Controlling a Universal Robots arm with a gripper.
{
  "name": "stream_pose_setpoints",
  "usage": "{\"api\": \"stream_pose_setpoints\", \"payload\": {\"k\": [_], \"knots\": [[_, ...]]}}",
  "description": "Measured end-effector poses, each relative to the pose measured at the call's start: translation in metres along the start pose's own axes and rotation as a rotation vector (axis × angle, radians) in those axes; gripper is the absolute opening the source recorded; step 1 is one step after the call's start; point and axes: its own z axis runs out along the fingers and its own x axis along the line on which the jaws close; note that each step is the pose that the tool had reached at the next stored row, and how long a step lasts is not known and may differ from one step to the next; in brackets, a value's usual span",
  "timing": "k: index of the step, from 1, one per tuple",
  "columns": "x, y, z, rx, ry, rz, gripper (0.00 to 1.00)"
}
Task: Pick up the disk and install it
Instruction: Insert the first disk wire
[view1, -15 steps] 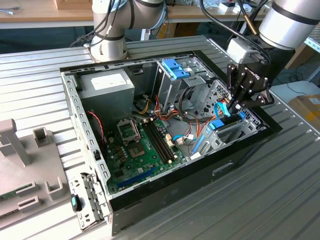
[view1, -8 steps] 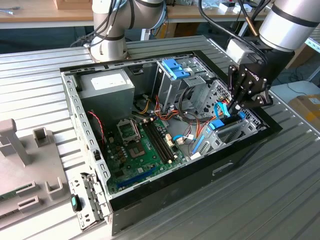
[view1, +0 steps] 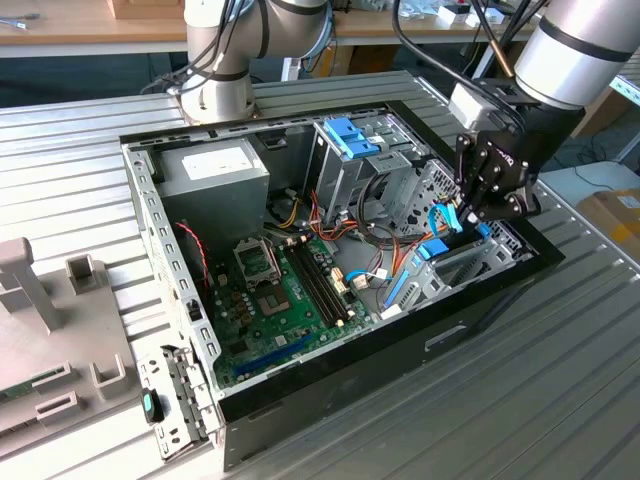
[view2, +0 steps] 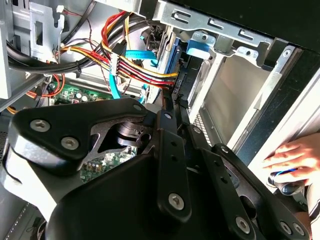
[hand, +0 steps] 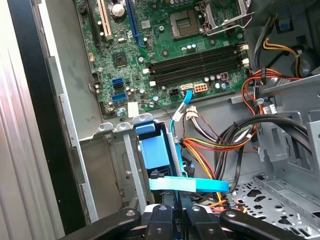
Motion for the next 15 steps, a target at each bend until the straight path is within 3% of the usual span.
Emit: {"api": "stream_pose_setpoints", "payload": {"k": [15], "knots": [[-0.0001, 0.0000, 0.0045, -0.0006, -0.0001, 0.020, 0.16]]}}
